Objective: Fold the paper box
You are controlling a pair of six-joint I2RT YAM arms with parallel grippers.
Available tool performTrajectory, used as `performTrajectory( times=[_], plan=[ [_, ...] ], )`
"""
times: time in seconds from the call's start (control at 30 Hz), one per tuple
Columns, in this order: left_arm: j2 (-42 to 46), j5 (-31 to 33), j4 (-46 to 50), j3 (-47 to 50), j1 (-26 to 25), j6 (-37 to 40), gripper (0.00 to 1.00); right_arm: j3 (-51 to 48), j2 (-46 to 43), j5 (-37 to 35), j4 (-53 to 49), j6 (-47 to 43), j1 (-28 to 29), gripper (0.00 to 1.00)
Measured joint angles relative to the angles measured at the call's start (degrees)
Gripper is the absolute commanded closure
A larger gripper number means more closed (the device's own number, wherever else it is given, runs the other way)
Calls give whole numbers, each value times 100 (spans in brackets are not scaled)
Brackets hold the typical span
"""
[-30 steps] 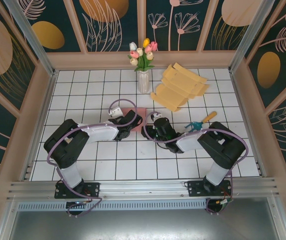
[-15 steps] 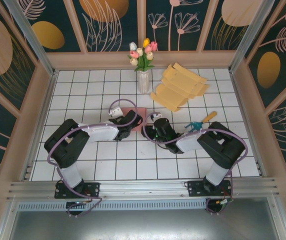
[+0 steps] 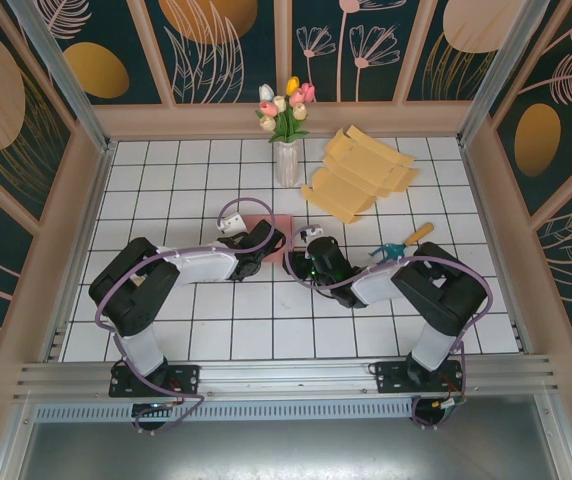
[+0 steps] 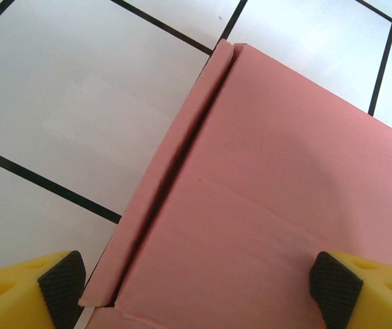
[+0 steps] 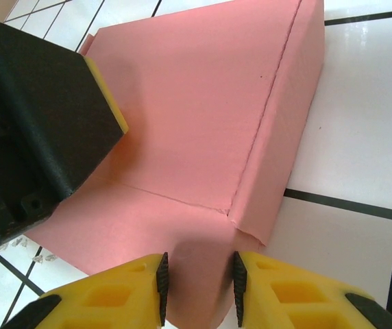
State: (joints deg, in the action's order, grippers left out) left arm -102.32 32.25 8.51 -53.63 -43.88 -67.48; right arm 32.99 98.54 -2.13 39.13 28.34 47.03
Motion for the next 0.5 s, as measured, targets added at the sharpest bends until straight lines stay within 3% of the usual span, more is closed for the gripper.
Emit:
performTrajectory(
  times=[0.5],
  plan=[
    [-28, 48, -44, -2, 0, 0, 12, -195, 214, -120, 645, -352, 11, 68]
  ],
)
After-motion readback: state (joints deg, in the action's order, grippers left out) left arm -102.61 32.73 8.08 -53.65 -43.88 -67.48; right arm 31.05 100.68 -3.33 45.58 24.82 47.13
